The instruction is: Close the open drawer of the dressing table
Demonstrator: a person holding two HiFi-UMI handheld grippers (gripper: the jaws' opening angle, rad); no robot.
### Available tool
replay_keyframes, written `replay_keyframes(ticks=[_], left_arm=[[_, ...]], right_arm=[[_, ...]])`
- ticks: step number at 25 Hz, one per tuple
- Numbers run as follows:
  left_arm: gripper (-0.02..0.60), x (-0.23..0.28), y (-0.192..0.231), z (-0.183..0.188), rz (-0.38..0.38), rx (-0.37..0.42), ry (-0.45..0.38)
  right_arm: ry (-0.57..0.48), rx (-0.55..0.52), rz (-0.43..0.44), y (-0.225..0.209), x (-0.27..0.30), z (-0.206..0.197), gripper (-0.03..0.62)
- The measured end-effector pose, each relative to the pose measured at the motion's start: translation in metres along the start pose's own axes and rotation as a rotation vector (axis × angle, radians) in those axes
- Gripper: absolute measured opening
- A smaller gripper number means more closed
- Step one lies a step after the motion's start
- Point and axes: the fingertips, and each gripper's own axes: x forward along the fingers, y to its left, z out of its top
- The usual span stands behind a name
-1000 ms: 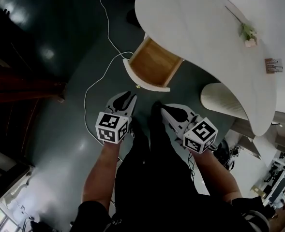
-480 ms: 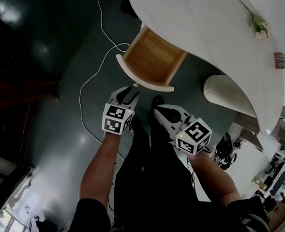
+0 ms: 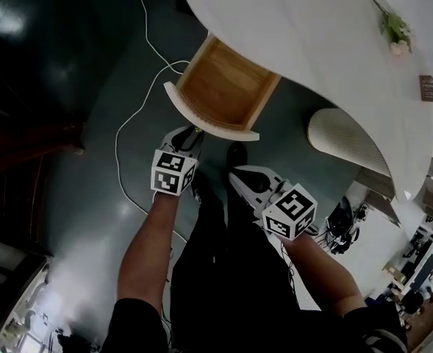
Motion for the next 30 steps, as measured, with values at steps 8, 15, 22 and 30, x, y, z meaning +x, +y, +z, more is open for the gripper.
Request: replay_keyframes(ticks=[8,15,22,30], left_arm=[[0.114,0.012,0.0,0.006,0.02,0.041,0.025],[0.115,0.026,0.003,0.021,0.019,0.028,-0.002],[0.115,0.047,0.003,0.045,-0.008,0.024,-0.099],[0.115,0.069,0.002,0.065,-0.019,0.05,-0.105]], right_arm=[[0.011,0.016,0.014,-0.011,-0.001,-0.001,0.006],[0.012,0.027,0.032,-0.02,-0.001,0.001,0.006],[0.02,0.025,-0.01,-0.054,0.003,-0.008,0.006],[-0.006,0.024,-0.091,-0.103,0.008,0.005,0.006]])
